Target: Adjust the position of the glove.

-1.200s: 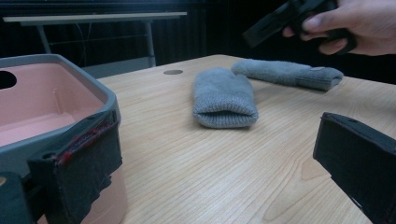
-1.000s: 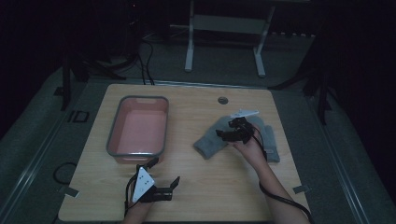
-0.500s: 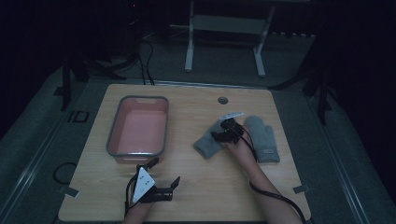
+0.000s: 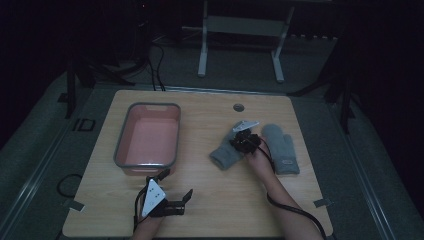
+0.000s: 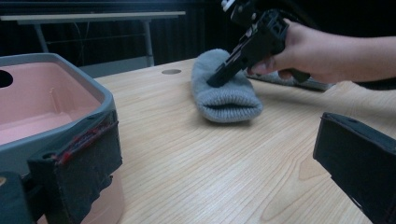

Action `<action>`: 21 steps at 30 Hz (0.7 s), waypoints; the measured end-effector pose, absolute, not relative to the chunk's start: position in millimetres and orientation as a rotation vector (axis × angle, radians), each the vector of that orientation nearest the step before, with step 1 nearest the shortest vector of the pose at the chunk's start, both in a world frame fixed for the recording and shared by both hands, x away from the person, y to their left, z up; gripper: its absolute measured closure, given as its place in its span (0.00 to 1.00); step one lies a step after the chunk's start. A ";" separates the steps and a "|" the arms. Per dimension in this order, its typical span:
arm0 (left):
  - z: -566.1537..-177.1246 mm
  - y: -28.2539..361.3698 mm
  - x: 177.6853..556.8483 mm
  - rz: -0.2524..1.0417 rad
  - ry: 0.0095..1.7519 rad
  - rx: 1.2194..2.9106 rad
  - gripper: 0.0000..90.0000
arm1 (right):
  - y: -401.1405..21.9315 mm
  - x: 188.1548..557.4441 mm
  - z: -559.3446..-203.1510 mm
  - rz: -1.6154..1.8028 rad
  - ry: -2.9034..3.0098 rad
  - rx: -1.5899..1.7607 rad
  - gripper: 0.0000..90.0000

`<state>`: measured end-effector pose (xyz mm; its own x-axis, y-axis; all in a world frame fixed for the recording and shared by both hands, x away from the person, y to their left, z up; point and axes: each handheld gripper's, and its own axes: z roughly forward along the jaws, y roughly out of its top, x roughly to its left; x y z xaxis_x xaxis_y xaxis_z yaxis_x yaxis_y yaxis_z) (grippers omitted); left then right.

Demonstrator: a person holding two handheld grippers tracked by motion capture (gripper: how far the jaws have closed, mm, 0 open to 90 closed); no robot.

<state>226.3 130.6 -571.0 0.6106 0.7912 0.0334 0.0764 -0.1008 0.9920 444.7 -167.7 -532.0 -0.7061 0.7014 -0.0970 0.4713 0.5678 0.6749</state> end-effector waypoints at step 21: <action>-571.0 130.1 226.2 0.711 0.747 1.578 0.01 | -167.1 394.6 -487.0 1.096 2.778 0.345 0.93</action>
<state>226.2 130.1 -571.0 0.6081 0.7930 0.0365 0.0753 -0.1034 0.9918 394.6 -167.1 -487.0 -0.9646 0.2605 -0.0417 0.1619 0.7092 0.6861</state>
